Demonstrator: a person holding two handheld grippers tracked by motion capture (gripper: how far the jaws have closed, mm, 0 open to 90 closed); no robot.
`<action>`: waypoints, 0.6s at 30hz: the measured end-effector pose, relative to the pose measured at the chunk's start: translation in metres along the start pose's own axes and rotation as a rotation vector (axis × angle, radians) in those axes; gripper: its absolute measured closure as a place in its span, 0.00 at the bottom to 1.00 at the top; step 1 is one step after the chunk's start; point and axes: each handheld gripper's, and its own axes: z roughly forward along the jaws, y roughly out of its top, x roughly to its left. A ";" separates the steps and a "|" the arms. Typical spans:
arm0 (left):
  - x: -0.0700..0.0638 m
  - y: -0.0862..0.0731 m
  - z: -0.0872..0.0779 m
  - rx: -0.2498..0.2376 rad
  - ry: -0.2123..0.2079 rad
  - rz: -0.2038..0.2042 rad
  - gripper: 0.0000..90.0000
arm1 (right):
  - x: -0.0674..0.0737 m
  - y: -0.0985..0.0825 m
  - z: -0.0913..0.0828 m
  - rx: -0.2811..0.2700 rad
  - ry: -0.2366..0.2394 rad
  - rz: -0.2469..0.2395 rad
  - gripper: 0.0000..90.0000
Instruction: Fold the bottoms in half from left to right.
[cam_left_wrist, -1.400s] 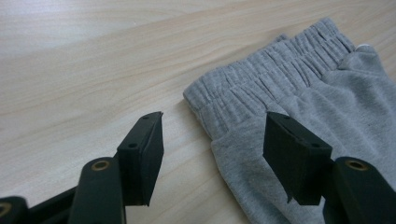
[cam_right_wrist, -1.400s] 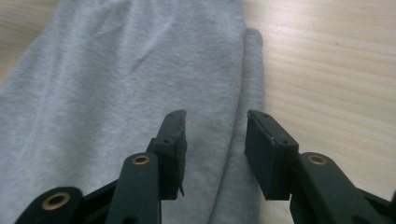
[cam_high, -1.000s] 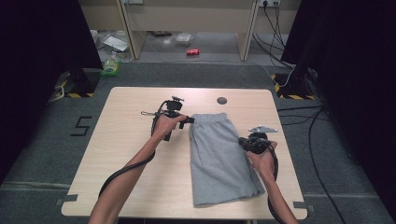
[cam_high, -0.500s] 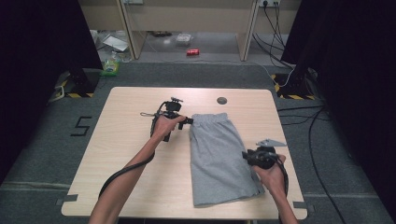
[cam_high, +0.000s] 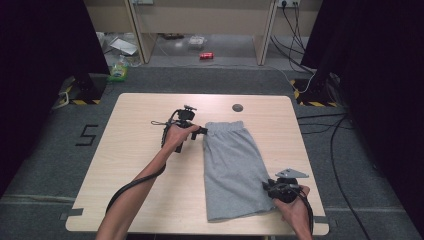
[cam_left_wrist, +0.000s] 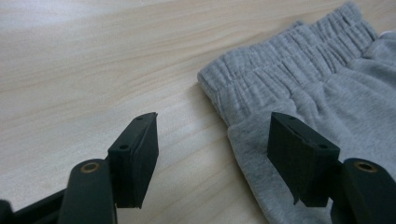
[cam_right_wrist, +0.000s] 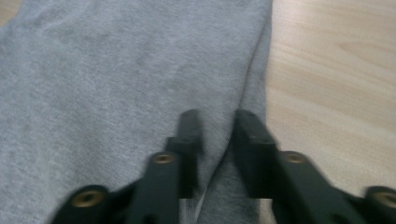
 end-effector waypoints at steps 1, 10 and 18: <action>0.000 0.000 0.000 -0.001 -0.003 -0.002 0.37 | 0.000 0.000 -0.001 -0.002 0.008 -0.013 0.94; 0.001 0.001 -0.003 -0.007 0.002 -0.006 0.37 | -0.020 0.007 -0.021 -0.051 -0.011 0.020 0.98; 0.004 0.001 0.002 -0.026 0.005 -0.041 0.37 | -0.017 0.000 -0.021 -0.028 -0.042 0.034 0.78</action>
